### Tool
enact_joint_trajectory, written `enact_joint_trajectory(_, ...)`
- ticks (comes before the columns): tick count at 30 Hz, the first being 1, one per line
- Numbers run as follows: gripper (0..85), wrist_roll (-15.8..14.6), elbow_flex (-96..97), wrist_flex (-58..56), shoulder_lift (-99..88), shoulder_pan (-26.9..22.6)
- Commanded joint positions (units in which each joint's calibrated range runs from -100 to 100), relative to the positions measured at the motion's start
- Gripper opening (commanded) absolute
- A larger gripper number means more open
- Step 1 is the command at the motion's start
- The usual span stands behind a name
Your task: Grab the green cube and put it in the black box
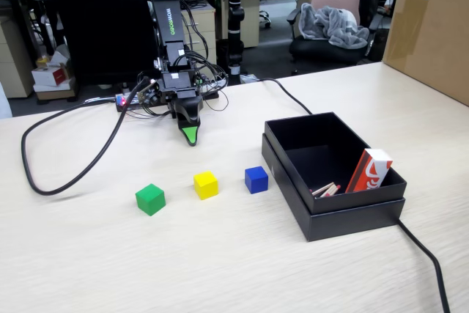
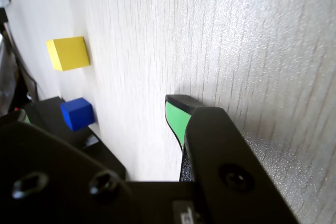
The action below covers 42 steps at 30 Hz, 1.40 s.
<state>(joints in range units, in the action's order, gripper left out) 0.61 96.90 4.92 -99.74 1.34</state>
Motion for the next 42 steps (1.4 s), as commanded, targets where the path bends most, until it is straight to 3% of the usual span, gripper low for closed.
enact_joint_trajectory(1,47.7,1.1,0.2,-3.1,-0.1,-1.4)
enact_joint_trajectory(21,47.7,1.1,-0.3,-3.3,0.1,-1.3)
enact_joint_trajectory(27,47.7,1.0,-7.0,-14.0,0.1,-0.9)
enact_joint_trajectory(42,47.3,0.5,-49.2,-53.3,6.1,0.0)
